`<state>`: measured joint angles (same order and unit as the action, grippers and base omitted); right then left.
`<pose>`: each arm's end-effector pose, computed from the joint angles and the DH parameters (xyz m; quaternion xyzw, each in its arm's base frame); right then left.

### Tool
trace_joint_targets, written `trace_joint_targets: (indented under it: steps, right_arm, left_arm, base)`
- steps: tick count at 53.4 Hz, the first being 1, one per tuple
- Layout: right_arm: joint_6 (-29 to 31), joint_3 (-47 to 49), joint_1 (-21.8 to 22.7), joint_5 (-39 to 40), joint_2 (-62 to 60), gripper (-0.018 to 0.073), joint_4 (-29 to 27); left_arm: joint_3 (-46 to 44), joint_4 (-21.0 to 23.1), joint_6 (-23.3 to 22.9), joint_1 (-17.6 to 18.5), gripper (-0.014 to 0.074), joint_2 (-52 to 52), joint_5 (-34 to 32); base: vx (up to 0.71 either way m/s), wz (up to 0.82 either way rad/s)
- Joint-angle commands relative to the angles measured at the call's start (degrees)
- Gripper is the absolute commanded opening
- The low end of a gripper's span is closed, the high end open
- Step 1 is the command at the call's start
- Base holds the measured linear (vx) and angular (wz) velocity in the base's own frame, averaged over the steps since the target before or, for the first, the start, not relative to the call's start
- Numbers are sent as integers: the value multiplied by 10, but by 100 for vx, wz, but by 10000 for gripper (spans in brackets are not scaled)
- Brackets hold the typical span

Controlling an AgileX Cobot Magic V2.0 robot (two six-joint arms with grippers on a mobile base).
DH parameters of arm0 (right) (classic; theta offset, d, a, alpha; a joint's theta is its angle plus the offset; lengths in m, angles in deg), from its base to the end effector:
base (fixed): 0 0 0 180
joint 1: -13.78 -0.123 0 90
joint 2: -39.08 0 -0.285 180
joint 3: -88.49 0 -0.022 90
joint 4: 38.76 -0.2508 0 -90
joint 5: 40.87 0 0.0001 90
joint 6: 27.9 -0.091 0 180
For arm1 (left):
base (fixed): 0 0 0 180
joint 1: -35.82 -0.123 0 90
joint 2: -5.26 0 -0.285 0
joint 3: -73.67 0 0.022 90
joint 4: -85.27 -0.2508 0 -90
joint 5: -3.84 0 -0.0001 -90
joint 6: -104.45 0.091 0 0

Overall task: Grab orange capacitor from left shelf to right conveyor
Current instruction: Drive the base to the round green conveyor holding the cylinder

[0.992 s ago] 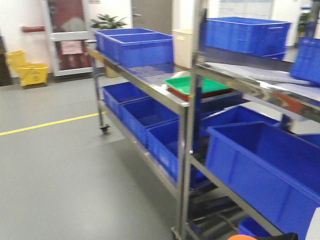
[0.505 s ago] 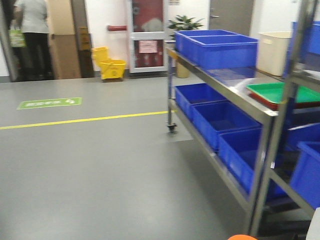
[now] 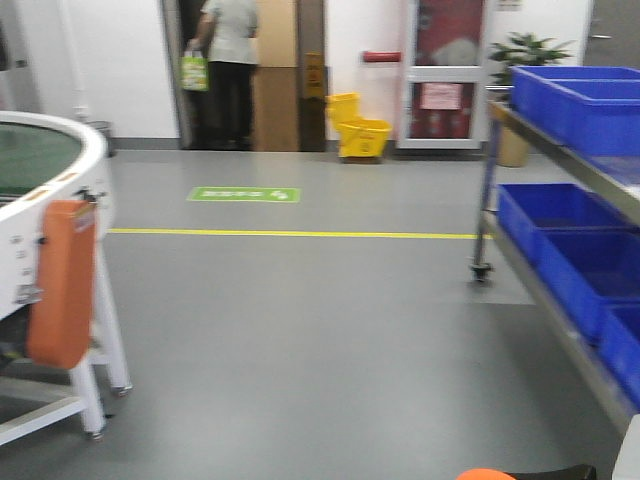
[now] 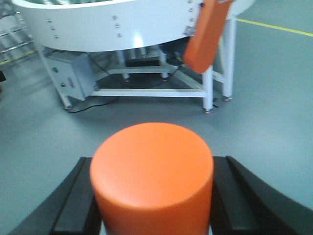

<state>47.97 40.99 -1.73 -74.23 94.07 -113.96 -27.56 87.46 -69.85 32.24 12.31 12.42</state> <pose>0.1388 0.0888 0.2947 -0.2836 0.7606 0.2846 0.5100 0.0563 0.0030 0.1911 0.0016 0.7337 0.0401 0.6783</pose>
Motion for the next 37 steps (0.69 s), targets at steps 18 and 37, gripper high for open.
trace_joint_targets:
  steps: [18,37]
  right_arm:
    - [6,17,2,3,-2,333,-27]
    - [6,17,2,3,-2,333,-27]
  left_arm:
    - [19,2,-1,-1,-6,-7,-47]
    - [19,2,-1,-1,-6,-7,-47]
  base:
    - [14,65]
    - [16,54]
